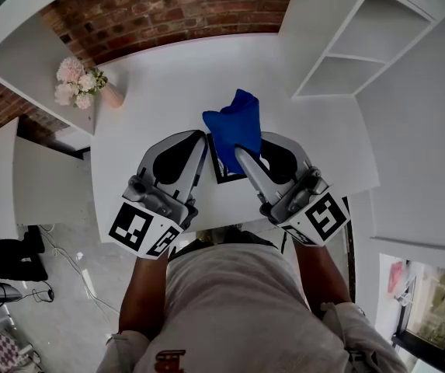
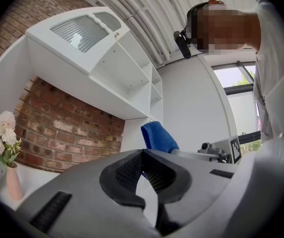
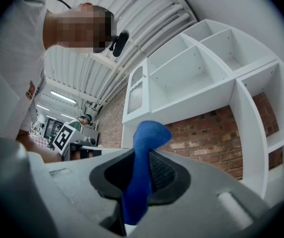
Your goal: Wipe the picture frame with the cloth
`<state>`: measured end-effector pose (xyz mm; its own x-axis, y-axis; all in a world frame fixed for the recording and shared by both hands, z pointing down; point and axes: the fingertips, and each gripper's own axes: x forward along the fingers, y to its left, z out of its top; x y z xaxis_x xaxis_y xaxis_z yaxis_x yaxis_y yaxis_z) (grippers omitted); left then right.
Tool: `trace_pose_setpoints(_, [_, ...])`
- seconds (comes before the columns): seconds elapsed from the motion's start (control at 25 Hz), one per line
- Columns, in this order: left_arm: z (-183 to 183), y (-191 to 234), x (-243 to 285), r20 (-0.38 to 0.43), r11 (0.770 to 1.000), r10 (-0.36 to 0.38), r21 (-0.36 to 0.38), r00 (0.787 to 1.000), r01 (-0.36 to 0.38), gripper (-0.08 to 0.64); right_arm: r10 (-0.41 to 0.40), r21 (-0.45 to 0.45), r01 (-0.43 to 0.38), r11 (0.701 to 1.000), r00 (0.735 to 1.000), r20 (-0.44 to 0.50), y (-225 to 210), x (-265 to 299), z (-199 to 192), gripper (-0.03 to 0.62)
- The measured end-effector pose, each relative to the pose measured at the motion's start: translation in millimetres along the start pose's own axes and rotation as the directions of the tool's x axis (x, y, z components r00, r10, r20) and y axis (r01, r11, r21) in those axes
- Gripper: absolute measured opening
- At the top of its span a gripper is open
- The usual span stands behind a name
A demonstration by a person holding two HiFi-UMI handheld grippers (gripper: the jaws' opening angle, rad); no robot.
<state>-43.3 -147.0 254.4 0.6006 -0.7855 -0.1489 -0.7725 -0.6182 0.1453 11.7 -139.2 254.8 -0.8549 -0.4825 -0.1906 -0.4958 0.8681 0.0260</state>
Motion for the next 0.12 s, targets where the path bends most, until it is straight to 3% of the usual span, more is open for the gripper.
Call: trace_pose_setpoints(0.12, [0.4, -1.5, -1.3, 0.0, 1.0, -0.001, 0.002, 1.0, 0.001, 0.0, 0.0, -0.003, 0.0, 1.0, 1.0, 0.002, 1.3, -1.6, 1.4, 0.069])
